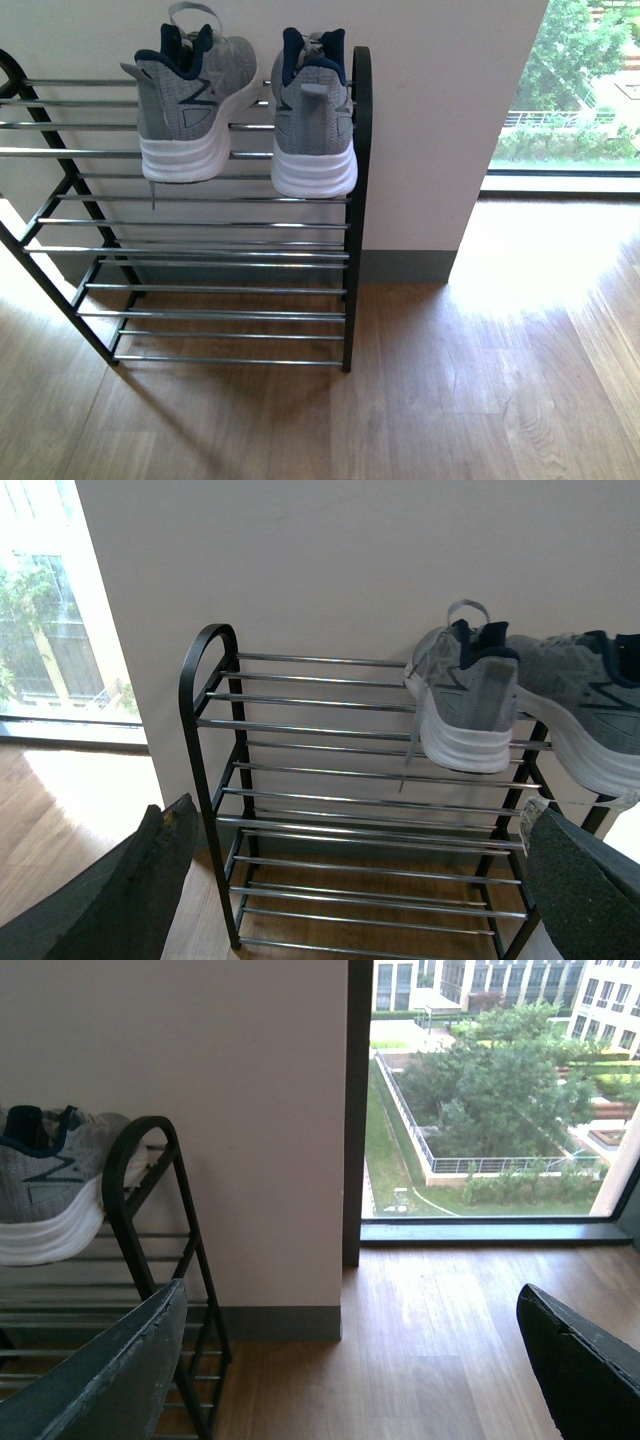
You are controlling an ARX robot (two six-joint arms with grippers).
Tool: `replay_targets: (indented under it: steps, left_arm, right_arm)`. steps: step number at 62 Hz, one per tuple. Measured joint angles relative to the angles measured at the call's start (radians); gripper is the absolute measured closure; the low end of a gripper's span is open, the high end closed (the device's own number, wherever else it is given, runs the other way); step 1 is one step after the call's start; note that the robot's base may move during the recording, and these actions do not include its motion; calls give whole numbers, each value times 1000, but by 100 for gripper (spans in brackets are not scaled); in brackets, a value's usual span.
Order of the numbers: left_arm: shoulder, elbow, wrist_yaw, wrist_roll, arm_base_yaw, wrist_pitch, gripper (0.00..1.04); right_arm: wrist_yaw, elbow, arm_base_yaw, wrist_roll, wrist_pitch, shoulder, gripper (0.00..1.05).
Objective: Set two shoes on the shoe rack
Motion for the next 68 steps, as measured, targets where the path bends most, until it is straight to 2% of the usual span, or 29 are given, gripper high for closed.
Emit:
replay_targets:
  steps: [68]
  left_arm:
    - [-1, 0, 0, 2, 0, 0, 9]
  right_arm:
    - [-2, 0, -1, 0, 0, -1, 9]
